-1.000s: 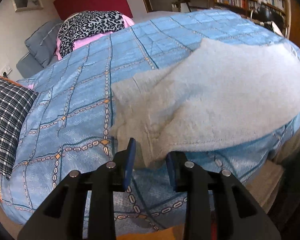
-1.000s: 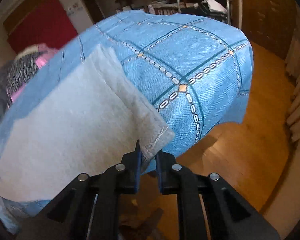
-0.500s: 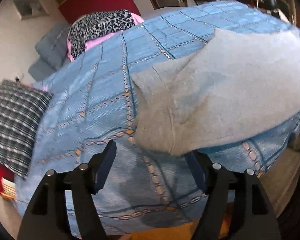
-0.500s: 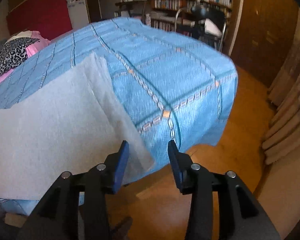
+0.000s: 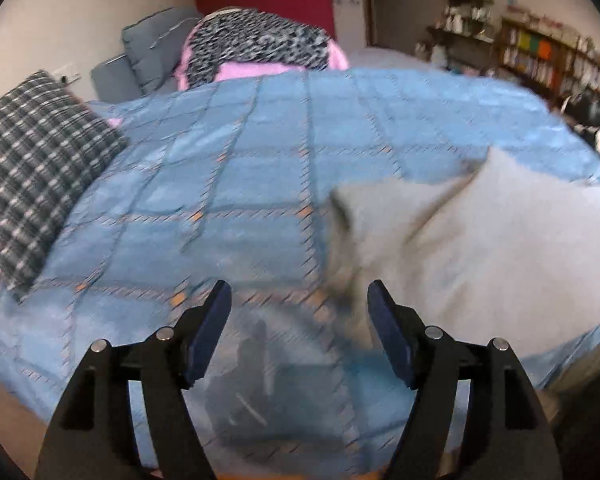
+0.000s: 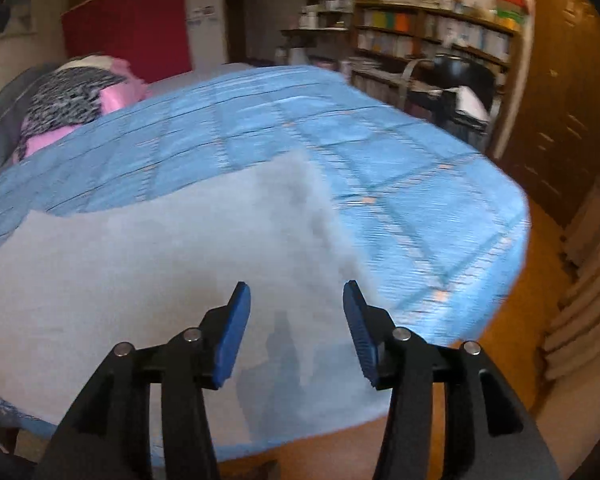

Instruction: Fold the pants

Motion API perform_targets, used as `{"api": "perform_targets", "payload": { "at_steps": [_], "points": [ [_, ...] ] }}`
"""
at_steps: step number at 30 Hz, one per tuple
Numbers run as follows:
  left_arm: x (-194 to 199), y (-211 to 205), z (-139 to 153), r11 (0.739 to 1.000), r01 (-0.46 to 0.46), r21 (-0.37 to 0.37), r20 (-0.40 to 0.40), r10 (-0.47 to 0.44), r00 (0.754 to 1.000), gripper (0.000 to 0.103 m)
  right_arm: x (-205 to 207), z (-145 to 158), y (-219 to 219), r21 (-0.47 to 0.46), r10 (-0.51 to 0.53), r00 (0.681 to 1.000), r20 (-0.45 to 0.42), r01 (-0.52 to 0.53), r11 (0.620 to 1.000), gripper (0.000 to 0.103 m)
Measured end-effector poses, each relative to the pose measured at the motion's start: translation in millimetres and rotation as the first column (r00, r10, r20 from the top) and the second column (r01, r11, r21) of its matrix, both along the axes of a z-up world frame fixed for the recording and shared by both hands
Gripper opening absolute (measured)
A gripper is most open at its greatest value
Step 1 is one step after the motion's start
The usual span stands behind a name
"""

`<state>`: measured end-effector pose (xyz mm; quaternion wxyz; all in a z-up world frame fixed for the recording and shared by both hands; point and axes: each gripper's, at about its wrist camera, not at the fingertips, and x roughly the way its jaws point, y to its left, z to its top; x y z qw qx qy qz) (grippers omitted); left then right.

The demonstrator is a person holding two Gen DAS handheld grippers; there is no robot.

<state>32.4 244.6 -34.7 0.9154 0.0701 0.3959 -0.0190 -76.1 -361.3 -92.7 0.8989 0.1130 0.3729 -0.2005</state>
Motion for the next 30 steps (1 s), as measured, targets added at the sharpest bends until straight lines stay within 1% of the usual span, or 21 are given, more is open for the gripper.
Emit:
{"api": "perform_targets", "payload": {
  "at_steps": [2, 3, 4, 6, 9, 11, 14, 15, 16, 18, 21, 22, 24, 26, 30],
  "points": [
    [17.2, -13.2, 0.6, 0.999, 0.033, -0.028, -0.009, -0.033, 0.999, 0.073, 11.7, -1.2, 16.0, 0.014, 0.044, 0.999, 0.009, -0.044, 0.999, 0.049],
    [24.6, -18.2, -0.5, 0.998, 0.046, -0.037, -0.012, -0.047, 0.999, 0.077, 16.0, -2.3, 21.5, 0.021, 0.063, 0.998, 0.012, -0.063, 0.998, 0.049],
    [33.4, -24.0, -1.1, 0.997, 0.061, -0.044, -0.017, -0.062, 0.998, 0.078, 19.7, -3.6, 28.7, 0.026, 0.079, 0.997, 0.012, -0.079, 0.997, 0.049],
    [50.0, -37.5, -7.9, 0.996, 0.082, -0.033, -0.041, -0.083, 0.996, 0.078, 28.9, -7.7, 41.7, 0.044, 0.118, 0.993, 0.003, -0.118, 0.992, 0.049],
    [73.3, -49.1, -20.3, 0.996, 0.09, 0.004, -0.08, -0.089, 0.993, 0.078, 36.7, -14.8, 57.2, 0.063, 0.153, 0.988, -0.013, -0.152, 0.986, 0.049],
    [90.9, -49.7, -28.6, 0.997, 0.074, 0.017, -0.111, -0.072, 0.991, 0.078, 39.3, -18.6, 63.6, 0.066, 0.169, 0.985, -0.023, -0.167, 0.984, 0.049],
    [113.6, -48.3, -42.6, 0.999, 0.04, 0.007, -0.164, -0.039, 0.986, 0.078, 44.3, -21.7, 69.0, 0.06, 0.185, 0.982, -0.037, -0.183, 0.981, 0.049],
    [122.0, -47.3, -47.8, 1.0, 0.017, 0.021, -0.174, -0.013, 0.985, 0.078, 46.7, -23.7, 70.5, 0.056, 0.187, 0.981, -0.041, -0.185, 0.981, 0.049],
    [128.8, -46.7, -52.5, 0.998, -0.016, 0.055, -0.182, 0.026, 0.983, 0.078, 48.5, -25.2, 72.7, 0.058, 0.191, 0.98, -0.047, -0.189, 0.98, 0.049],
    [140.7, -44.9, -59.8, 0.994, -0.052, 0.095, -0.185, 0.069, 0.98, 0.078, 51.5, -28.0, 72.9, 0.066, 0.195, 0.979, -0.056, -0.192, 0.979, 0.049],
    [151.2, -54.9, -66.9, 0.98, -0.078, 0.182, -0.158, 0.107, 0.982, 0.078, 55.5, -32.1, 75.2, 0.07, 0.201, 0.977, -0.067, -0.196, 0.978, 0.049],
    [153.1, -56.5, -67.7, 0.977, -0.083, 0.196, -0.152, 0.114, 0.982, 0.078, 57.1, -33.8, 76.7, 0.069, 0.204, 0.976, -0.072, -0.199, 0.978, 0.049],
    [156.0, -55.1, -68.4, 0.976, -0.091, 0.198, -0.15, 0.122, 0.981, 0.078, 58.9, -36.1, 78.2, 0.065, 0.208, 0.975, -0.075, -0.203, 0.977, 0.053],
    [155.1, -50.6, -68.1, 0.977, -0.095, 0.189, -0.15, 0.124, 0.981, 0.078, 61.0, -39.8, 80.0, 0.058, 0.215, 0.973, -0.081, -0.21, 0.976, 0.055],
    [141.9, -47.7, -60.6, 0.98, -0.085, 0.179, -0.141, 0.111, 0.984, 0.078, 61.6, -43.5, 81.3, 0.05, 0.221, 0.971, -0.085, -0.218, 0.975, 0.055]
  ]
}}
